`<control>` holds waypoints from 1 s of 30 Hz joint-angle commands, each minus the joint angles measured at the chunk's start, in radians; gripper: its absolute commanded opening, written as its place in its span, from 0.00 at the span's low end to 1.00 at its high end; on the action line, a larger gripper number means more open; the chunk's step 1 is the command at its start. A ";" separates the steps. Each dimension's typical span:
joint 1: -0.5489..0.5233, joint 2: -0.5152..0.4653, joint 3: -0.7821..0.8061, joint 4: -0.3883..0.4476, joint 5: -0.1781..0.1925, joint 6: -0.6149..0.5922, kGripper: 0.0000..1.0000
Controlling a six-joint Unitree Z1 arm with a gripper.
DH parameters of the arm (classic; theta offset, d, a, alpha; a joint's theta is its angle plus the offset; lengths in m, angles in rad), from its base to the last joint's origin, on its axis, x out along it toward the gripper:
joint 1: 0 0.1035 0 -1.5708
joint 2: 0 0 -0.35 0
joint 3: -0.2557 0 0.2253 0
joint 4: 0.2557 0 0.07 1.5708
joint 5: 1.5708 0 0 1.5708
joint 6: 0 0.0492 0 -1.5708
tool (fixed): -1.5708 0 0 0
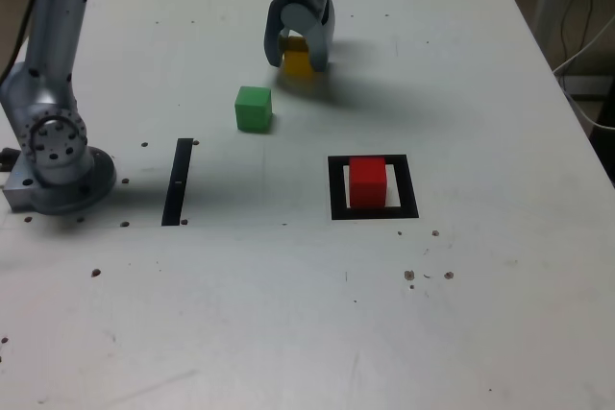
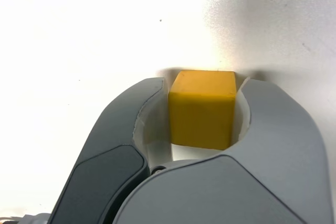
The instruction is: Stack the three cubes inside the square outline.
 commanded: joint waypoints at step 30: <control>-0.587 -0.211 -0.217 0.388 -0.125 -0.725 0.28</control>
